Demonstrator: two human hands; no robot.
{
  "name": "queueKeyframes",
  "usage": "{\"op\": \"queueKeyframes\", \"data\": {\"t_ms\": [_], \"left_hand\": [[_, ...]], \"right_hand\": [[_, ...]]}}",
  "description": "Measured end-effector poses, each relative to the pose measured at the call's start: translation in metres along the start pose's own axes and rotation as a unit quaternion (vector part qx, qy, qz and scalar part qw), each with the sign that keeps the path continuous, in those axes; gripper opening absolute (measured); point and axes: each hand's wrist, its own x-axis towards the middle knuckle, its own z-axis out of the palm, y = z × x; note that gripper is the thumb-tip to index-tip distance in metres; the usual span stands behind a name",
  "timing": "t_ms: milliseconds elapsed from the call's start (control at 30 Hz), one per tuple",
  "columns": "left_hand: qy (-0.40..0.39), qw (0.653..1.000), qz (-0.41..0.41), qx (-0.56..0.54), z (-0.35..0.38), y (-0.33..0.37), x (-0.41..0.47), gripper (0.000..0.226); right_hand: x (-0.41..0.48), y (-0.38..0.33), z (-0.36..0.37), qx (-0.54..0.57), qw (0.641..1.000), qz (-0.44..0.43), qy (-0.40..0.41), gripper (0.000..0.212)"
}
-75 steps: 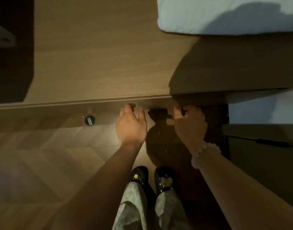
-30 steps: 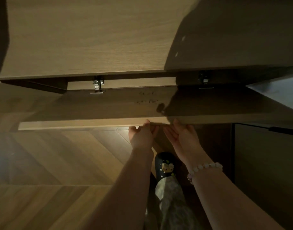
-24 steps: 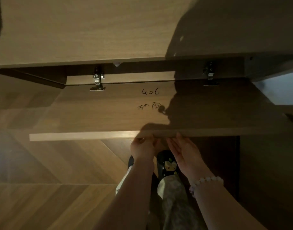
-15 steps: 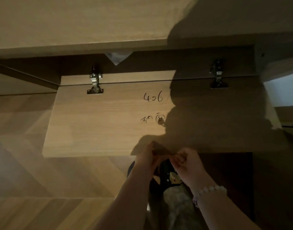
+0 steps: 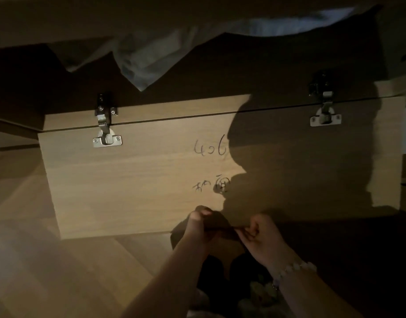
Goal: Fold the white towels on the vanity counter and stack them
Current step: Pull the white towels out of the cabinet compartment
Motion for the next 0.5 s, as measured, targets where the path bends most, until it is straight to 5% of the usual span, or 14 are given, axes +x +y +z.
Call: {"op": "queueKeyframes", "data": {"t_ms": [167,300,367,433,500], "left_hand": [[0.005,0.992,0.017,0.124,0.005,0.010,0.023,0.021],[-0.045,0.993,-0.029,0.108,-0.009,0.007,0.024,0.017],[-0.079,0.973,-0.033,0.213,-0.016,0.014,0.023,0.017],[-0.106,0.927,0.004,0.361,-0.020,0.027,0.016,0.017],[-0.119,0.878,0.051,0.461,-0.020,0.048,0.000,0.020]], "right_hand": [[0.004,-0.010,0.006,-0.150,0.989,-0.009,-0.010,0.026],[0.004,-0.016,0.001,-0.216,0.975,0.057,0.004,0.016],[0.000,-0.030,0.001,-0.413,0.906,0.089,-0.002,0.011],[-0.012,-0.050,0.009,-0.589,0.801,0.103,-0.019,0.024],[-0.026,-0.071,0.030,-0.670,0.741,0.032,-0.035,0.033]]}}
